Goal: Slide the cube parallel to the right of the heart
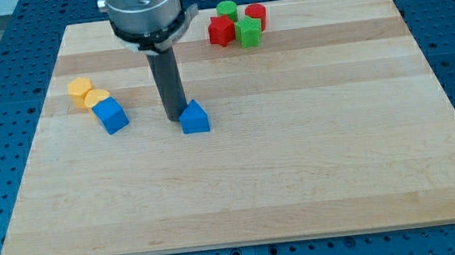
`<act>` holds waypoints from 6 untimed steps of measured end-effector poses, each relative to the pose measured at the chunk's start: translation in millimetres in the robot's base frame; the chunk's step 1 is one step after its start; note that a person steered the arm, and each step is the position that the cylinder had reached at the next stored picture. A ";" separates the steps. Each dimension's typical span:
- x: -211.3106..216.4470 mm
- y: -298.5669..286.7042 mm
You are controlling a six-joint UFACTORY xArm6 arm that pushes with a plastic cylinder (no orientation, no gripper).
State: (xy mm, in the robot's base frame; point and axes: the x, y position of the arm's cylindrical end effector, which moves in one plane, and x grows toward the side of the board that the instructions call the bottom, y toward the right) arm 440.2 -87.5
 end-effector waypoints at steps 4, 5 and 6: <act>21.8 -123.0; 13.3 -138.0; -12.1 -99.6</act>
